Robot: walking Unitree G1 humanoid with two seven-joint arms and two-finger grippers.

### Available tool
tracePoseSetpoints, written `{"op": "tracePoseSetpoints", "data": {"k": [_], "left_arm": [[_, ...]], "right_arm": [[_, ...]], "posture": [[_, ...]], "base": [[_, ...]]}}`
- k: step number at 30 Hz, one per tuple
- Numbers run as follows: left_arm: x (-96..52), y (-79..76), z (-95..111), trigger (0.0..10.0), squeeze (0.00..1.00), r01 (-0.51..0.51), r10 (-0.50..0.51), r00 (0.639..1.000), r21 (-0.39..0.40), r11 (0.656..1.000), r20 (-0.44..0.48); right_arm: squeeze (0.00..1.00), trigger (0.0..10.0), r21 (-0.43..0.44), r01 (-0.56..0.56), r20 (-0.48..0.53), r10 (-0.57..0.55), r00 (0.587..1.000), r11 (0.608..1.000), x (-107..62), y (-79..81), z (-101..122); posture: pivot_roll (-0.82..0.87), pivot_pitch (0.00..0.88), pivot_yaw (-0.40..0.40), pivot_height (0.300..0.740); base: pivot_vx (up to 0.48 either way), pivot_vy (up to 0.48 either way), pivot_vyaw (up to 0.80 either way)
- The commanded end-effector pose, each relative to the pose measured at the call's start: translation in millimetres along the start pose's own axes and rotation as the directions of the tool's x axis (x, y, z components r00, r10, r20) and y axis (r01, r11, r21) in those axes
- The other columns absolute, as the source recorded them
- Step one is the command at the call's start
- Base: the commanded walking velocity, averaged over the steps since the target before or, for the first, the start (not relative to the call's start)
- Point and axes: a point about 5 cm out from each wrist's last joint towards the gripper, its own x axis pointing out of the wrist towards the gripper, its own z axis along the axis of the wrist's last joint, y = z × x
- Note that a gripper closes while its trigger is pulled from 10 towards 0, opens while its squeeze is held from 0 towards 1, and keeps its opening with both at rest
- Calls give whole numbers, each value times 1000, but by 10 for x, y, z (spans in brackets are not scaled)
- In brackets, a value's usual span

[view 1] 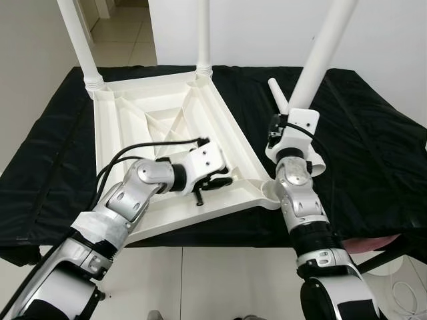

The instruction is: Building children table

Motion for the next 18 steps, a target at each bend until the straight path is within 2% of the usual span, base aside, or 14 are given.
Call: {"op": "tracePoseSetpoints", "data": {"k": [1,4,6,8,18], "left_arm": [[-13,8,41,10000,0,-56,58,998,-54,997,24],[-8,2,79,10000,0,-68,71,996,-69,995,50],[24,-16,123,10000,0,-94,112,988,-161,982,105],[38,-18,126,10000,0,-104,126,985,-187,977,115],[81,-133,144,10000,0,-200,240,961,-253,947,137]], "right_arm": [[0,10000,-10,-43,23,44,999,999,-11,24,49],[0,10000,-9,-59,24,59,998,998,-25,23,49],[0,10000,-11,-84,33,84,996,996,-64,6,38],[0,10000,-6,-93,31,94,995,996,-72,1,30],[0,10000,10,-203,54,202,978,979,-182,-20,45]], "posture": [[-48,0,-9,740],[-47,0,-11,740],[-38,0,-25,740],[-36,0,-27,740],[-24,0,-49,740]], "base": [[0,0,0],[0,0,0],[0,0,0],[0,0,0],[0,0,0]]}}
